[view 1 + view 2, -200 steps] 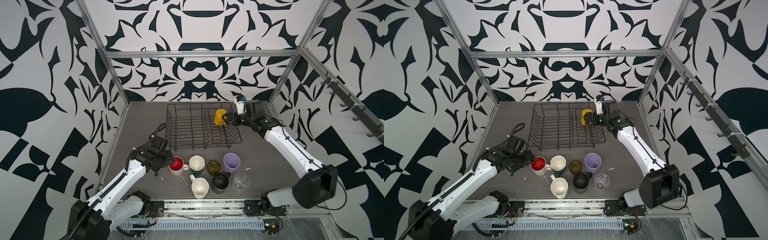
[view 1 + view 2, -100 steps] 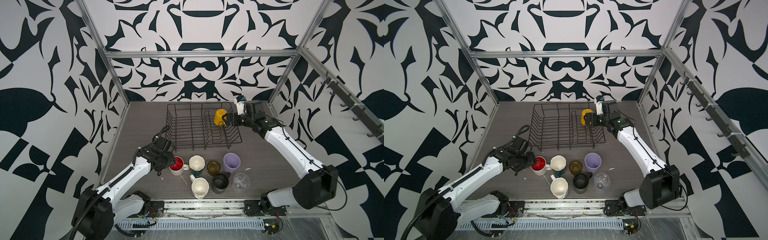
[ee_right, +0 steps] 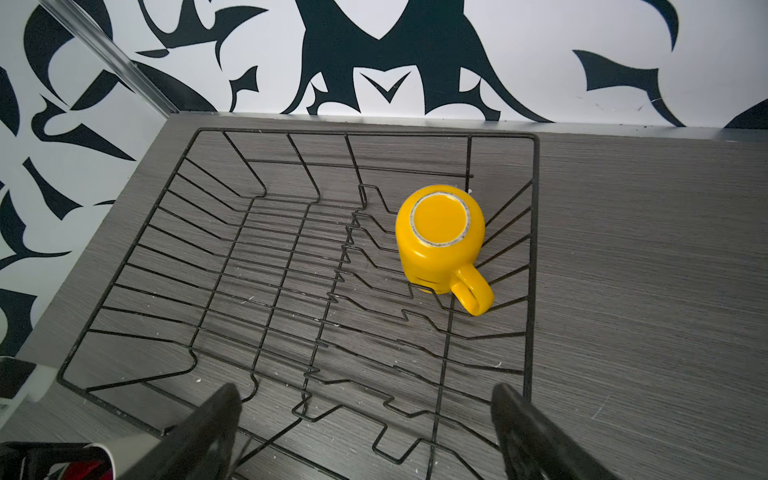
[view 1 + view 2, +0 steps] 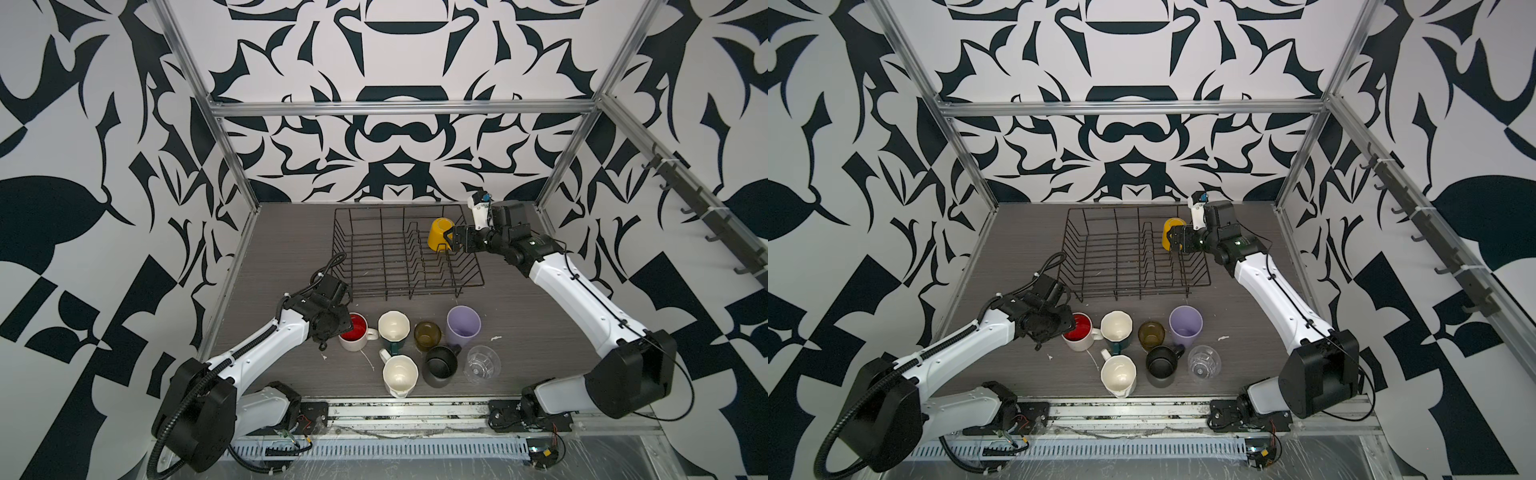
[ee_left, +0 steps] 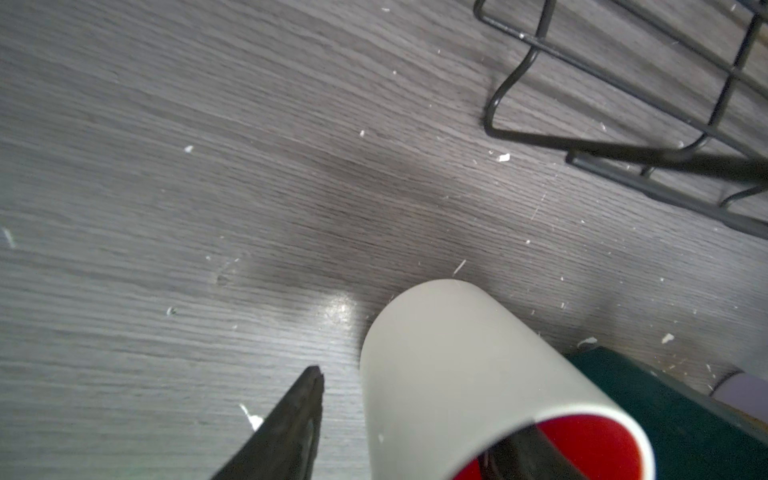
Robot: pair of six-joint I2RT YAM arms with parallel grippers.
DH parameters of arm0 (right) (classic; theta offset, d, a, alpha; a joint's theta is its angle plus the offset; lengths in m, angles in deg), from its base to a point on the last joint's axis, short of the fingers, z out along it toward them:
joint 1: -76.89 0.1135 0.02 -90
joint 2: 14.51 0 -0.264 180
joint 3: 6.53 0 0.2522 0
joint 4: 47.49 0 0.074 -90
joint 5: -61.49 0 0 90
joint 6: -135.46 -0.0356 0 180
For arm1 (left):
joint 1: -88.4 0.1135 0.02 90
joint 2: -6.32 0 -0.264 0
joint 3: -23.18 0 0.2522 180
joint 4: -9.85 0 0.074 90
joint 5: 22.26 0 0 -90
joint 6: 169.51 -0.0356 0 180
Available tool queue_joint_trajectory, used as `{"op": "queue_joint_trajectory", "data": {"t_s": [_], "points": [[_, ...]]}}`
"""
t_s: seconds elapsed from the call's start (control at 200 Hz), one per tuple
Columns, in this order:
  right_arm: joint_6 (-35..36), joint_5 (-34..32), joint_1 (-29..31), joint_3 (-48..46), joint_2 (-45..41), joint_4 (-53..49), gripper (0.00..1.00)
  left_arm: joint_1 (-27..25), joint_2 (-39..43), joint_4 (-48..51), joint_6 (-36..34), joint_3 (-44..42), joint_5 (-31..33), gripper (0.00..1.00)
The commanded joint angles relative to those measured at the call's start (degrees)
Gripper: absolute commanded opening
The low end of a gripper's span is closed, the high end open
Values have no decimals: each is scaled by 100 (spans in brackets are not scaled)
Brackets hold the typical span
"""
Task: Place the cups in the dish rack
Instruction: 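Lower the left gripper onto the red-lined white mug's rim and close it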
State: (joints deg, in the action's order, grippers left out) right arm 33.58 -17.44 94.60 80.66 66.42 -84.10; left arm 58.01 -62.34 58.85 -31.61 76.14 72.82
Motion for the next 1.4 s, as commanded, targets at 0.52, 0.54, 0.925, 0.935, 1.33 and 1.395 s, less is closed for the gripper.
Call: {"op": "queue_joint_trajectory", "data": {"t_s": [0.52, 0.54, 0.925, 0.935, 1.33, 1.395], "points": [[-1, 139, 21, -4, -72, 180, 96, 7, -63, -162, -26, -140, 19, 36], [-5, 133, 21, -12, -75, 185, 96, 7, -60, -138, -26, -133, 19, 35], [-16, 158, 21, -39, -62, 202, 96, 7, 228, 125, -44, -226, 19, 23], [-16, 154, 19, -39, -67, 207, 96, 7, 230, 135, -44, -221, 19, 22], [-51, 196, 21, -79, -89, 233, 96, 5, 370, 491, -52, -165, 29, 9], [-49, 202, 17, -96, -87, 228, 96, 7, 384, 560, -53, -141, 11, 5]]}}
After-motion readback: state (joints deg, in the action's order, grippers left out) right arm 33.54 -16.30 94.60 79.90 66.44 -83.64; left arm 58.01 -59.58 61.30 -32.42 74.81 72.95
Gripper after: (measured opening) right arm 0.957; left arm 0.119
